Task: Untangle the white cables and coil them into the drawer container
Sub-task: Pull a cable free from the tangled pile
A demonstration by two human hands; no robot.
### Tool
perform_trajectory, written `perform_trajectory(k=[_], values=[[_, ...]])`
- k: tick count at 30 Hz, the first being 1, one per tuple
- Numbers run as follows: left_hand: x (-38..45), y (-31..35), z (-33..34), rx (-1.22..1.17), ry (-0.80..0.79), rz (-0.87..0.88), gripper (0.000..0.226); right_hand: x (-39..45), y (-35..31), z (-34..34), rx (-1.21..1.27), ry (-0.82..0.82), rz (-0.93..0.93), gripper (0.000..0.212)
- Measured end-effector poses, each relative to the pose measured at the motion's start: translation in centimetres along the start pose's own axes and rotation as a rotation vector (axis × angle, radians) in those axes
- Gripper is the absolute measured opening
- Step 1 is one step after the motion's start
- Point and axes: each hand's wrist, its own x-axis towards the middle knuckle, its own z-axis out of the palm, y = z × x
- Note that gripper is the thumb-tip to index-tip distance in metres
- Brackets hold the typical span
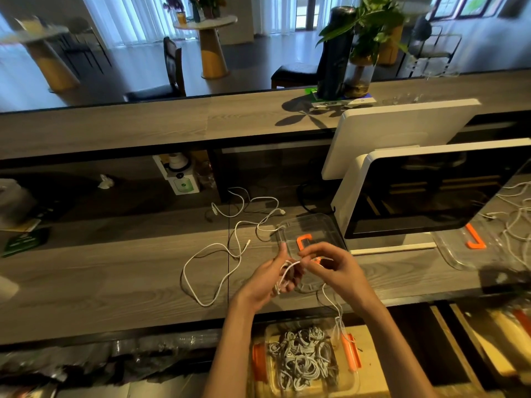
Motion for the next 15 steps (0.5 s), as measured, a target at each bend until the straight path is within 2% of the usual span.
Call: perform_trajectory(k=[1,3,5,7,10,15], values=[[-0.2,0.1,0.2,0.013,-0.067,-0.005,0.076,0.1,0.3,0.0,-0.010,0.039,-0.007,0.011],[-0.7,0.3,0.5,0.079,-0.167,0.025,0.063,0.1,0.9,-0.2,-0.043,0.073,-0.018,0.012],[-0.9,0.5,0.6,0.168,-0.217,0.093,0.043,0.1,1.3,-0.4,-0.074,0.071,-0.027,0.015],[-0.8,0.4,0.3,0.211,-0.219,0.122,0.036,0.0,1.4,-0.6,-0.081,0.069,-0.024,0.016],[-0.6,0.3,-0.2,0.158,-0.119,0.137,0.043,-0.1,1.3,-1.1,-0.054,0.068,-0.016,0.014],[0.1,0.4,-1.3,-0.042,0.197,0.269,0.043,-0.3,1.8,-2.4,-0.064,0.105,-0.003,0.010]])
